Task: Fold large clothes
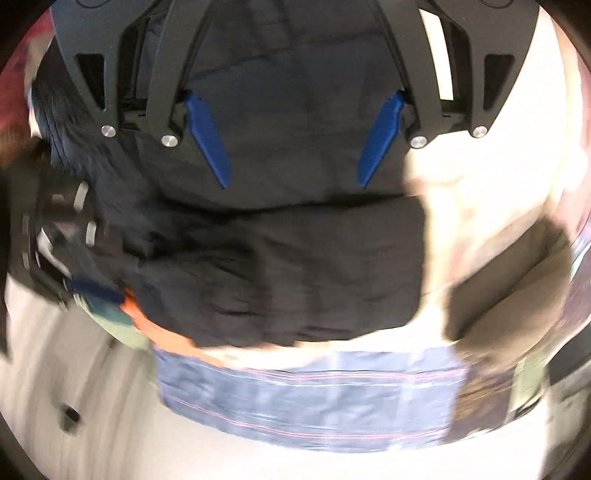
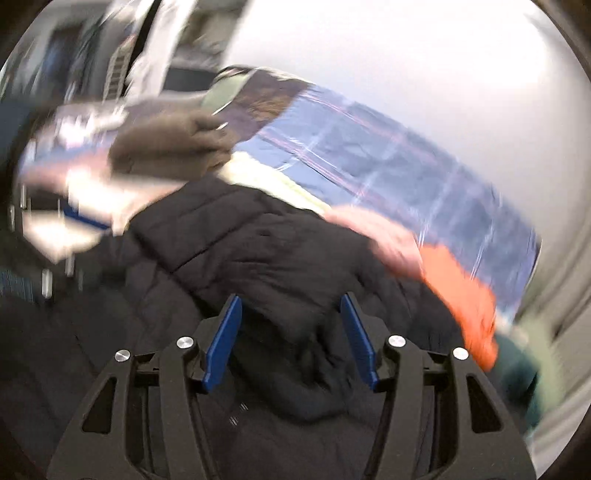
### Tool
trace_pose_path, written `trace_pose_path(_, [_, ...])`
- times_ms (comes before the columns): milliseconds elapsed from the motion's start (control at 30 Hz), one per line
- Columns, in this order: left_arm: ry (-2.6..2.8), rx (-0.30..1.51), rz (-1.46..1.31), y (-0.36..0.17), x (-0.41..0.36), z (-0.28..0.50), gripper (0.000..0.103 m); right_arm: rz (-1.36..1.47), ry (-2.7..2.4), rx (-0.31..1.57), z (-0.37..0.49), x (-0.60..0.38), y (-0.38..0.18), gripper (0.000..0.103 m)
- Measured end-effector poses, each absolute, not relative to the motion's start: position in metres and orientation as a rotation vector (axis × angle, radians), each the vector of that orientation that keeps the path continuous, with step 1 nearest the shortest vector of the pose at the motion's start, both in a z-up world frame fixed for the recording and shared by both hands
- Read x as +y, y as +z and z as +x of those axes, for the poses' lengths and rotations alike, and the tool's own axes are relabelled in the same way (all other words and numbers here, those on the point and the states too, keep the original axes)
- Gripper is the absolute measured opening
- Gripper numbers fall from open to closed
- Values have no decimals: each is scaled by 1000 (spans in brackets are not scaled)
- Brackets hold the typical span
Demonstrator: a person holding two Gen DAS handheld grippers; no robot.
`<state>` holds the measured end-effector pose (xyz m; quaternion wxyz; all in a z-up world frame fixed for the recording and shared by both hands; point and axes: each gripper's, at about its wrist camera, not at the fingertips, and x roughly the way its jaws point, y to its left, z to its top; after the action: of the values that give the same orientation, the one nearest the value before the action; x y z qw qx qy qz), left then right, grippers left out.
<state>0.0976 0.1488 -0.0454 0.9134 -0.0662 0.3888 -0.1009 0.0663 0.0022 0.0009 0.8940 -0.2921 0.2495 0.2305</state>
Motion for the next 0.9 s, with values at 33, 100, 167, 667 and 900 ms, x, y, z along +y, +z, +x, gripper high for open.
trace_pose_path(33, [-191, 796, -160, -46, 156, 96, 73, -711, 465, 485, 62, 23, -12, 59])
trace_pose_path(100, [-174, 782, -202, -45, 170, 96, 73, -870, 414, 417, 61, 47, -36, 59])
trace_pose_path(167, [-163, 770, -216, -42, 173, 97, 73, -973, 342, 380, 70, 60, -59, 58])
trace_pose_path(667, [-178, 754, -203, -35, 160, 114, 75, 750, 301, 995, 175, -227, -61, 51])
trace_pose_path(900, [-187, 786, -171, -40, 137, 125, 75, 710, 292, 1015, 199, -219, -76, 69])
